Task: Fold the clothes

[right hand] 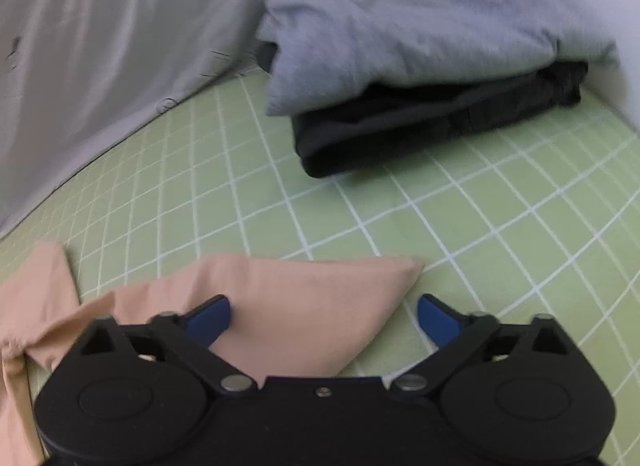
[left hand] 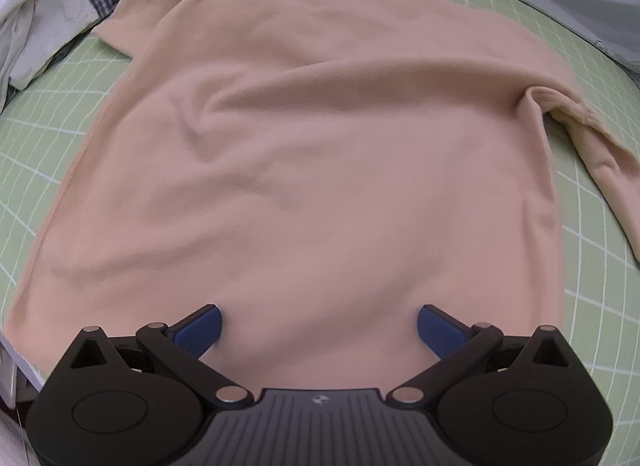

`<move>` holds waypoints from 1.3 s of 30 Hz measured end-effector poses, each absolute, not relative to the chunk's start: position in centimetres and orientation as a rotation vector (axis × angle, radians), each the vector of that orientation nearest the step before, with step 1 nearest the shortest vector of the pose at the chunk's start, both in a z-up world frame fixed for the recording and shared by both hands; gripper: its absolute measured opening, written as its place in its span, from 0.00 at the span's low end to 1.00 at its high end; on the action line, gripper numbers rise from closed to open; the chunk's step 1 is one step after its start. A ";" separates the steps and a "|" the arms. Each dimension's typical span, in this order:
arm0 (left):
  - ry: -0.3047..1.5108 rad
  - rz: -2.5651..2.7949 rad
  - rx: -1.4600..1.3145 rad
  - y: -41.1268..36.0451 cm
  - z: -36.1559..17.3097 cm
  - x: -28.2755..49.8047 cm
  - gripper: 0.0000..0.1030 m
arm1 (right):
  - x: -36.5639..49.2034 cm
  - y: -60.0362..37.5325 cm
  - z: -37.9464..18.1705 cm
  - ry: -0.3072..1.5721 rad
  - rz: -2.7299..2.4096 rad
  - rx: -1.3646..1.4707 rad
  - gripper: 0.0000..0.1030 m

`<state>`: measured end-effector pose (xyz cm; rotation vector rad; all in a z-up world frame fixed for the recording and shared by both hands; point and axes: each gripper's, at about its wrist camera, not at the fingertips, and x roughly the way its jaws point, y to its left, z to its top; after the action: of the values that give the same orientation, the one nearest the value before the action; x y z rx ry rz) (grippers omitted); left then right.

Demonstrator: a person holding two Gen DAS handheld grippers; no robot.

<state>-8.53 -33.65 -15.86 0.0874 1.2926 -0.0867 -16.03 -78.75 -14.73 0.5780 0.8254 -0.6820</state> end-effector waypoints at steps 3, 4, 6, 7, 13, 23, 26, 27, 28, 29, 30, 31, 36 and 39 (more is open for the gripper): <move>1.301 -0.082 0.082 -33.7 -15.9 -8.5 1.00 | -15.8 -78.9 -14.5 0.810 -0.651 0.557 0.43; 1.305 -0.082 0.082 -33.7 -15.9 -8.4 1.00 | -15.7 -79.0 -14.4 0.806 -0.638 0.551 0.34; 1.313 -0.084 0.085 -33.8 -15.9 -8.3 1.00 | -15.5 -79.1 -14.3 0.799 -0.585 0.546 0.11; 1.317 -0.087 0.087 -33.8 -15.9 -8.3 1.00 | -15.6 -79.1 -14.0 0.773 -0.563 0.541 0.11; 1.333 -0.109 0.104 -33.9 -15.8 -8.1 1.00 | -17.1 -78.1 -8.6 0.508 -0.558 0.367 0.10; 1.302 -0.125 0.114 -34.1 -15.8 -8.9 1.00 | -24.3 -76.0 -10.4 0.521 -0.695 0.266 0.11; 1.274 -0.126 0.113 -34.1 -15.8 -9.5 1.00 | -26.8 -74.5 -12.2 0.563 -0.709 0.318 0.12; 1.263 -0.127 0.113 -34.1 -15.8 -9.8 1.00 | -27.1 -73.9 -12.4 0.577 -0.698 0.316 0.12; 1.253 -0.128 0.114 -34.2 -15.8 -10.0 1.00 | -27.5 -73.3 -12.7 0.591 -0.687 0.314 0.12; 1.245 -0.130 0.114 -34.2 -15.7 -10.2 1.00 | -27.8 -72.7 -12.9 0.605 -0.676 0.311 0.12; 1.240 -0.131 0.115 -34.4 -15.7 -10.2 1.00 | -28.1 -72.1 -13.2 0.619 -0.665 0.309 0.12; 1.238 -0.135 0.118 -34.6 -15.7 -10.3 1.00 | -28.5 -71.5 -13.4 0.633 -0.654 0.306 0.12; 1.245 -0.174 0.147 -33.9 -15.7 -10.8 1.00 | -29.7 -69.7 -14.2 0.675 -0.648 0.346 0.15; 1.252 -0.203 0.169 -32.7 -15.6 -10.9 1.00 | -30.2 -69.4 -14.2 0.683 -0.668 0.394 0.33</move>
<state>-10.94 -32.70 -15.60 0.1689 1.2517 -0.2030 -30.20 -69.37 -14.21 0.3936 0.6830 -0.6682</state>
